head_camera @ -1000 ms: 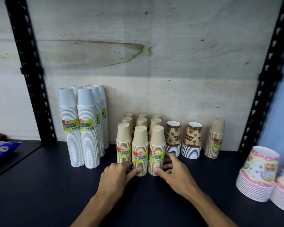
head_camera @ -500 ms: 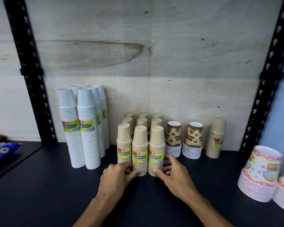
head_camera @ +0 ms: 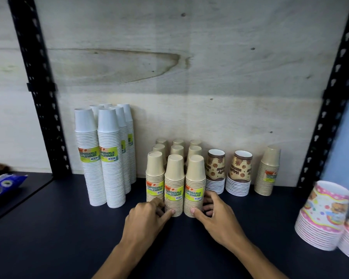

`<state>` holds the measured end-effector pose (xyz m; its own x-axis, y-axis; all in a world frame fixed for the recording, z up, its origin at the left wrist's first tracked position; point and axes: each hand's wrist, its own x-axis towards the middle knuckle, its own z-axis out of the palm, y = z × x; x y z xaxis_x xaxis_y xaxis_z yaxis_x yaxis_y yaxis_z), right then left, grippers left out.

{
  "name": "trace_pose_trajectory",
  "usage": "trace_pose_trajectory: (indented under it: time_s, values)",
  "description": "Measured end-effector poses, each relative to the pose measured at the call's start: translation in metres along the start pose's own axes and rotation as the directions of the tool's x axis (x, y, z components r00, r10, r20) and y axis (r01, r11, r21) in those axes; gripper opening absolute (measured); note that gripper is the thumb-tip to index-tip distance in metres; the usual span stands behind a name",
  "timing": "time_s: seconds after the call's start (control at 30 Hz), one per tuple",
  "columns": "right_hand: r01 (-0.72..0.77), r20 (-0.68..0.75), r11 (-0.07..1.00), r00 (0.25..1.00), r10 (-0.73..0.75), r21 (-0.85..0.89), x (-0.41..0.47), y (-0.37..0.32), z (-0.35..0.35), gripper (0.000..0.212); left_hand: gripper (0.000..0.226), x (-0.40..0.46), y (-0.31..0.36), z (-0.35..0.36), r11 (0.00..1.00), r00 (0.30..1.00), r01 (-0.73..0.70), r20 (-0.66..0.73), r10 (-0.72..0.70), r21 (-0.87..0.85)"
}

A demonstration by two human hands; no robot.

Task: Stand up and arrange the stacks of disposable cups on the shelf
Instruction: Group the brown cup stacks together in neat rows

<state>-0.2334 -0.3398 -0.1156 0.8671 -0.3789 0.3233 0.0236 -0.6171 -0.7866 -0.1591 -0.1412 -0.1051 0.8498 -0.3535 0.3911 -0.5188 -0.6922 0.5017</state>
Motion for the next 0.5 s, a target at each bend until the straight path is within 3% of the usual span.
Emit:
trace_pose_trajectory:
  time_s: [0.5]
  values:
    - [0.013,0.008,0.999,1.0,-0.013,-0.04,-0.0007,-0.0008,-0.0017,0.057,0.037,0.0031,-0.0025,0.0035,1.0,1.0,-0.022,-0.01,0.022,0.008]
